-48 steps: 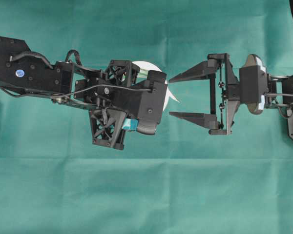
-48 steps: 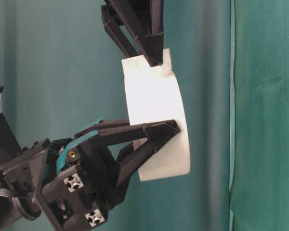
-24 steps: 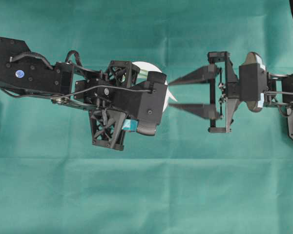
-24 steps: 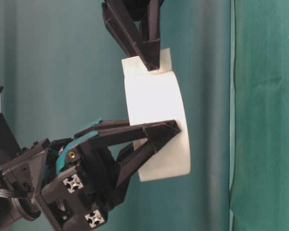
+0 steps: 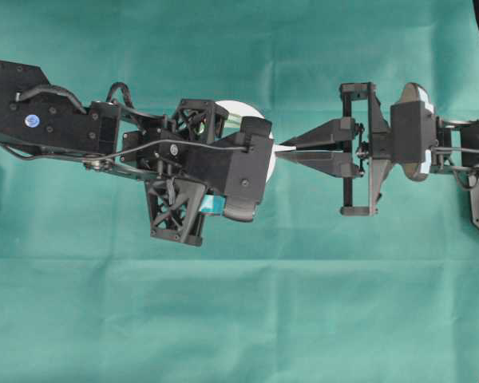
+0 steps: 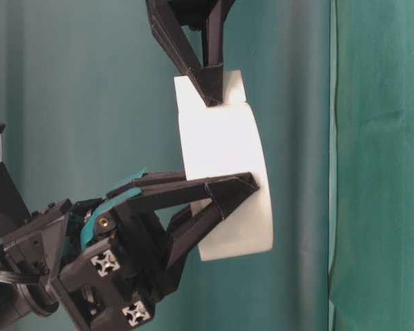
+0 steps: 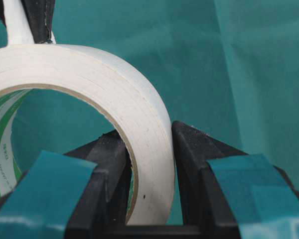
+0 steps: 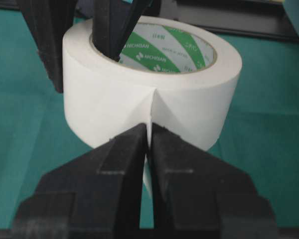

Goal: Peel off the duct tape with your right arm.
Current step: 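Close the right gripper on the tape's free end, then pull the roll away with the left gripper, unrolling tape from the right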

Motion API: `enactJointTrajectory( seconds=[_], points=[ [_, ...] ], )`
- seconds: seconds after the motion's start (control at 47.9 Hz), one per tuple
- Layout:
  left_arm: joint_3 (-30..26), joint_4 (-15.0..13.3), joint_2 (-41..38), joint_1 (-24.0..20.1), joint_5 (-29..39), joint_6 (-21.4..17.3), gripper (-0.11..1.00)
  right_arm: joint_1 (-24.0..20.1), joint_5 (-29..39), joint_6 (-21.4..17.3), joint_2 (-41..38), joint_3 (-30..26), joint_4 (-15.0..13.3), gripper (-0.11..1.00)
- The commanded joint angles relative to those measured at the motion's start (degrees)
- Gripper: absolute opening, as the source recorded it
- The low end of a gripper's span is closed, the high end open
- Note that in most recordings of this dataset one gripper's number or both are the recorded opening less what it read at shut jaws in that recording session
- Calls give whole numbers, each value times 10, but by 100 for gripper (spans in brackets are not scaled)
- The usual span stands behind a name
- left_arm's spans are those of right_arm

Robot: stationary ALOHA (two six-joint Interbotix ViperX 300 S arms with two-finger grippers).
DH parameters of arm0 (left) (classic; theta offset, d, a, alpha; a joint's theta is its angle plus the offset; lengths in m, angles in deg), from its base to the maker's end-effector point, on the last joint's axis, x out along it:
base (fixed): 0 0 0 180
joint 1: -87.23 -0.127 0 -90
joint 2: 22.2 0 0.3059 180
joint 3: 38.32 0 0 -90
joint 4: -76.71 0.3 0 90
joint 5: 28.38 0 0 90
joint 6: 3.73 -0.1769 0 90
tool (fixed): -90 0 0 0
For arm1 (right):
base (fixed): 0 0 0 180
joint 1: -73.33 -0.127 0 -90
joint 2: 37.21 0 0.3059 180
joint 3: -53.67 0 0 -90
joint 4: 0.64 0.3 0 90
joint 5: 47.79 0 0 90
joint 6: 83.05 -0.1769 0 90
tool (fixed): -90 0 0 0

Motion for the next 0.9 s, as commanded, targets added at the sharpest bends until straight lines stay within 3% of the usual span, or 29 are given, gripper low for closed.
enactJointTrajectory(
  seconds=[0.0, 0.396, 0.876],
  points=[
    [-10, 1, 13, 2, -5, -2, 22, 2, -4, 1, 4, -11, 1, -9],
    [-6, 1, 13, 7, -5, -5, 22, 2, -4, 1, 4, -11, 1, -9],
    [0, -1, 13, 60, 6, -30, 22, 18, -5, 1, 4, -3, 1, -9]
  ],
)
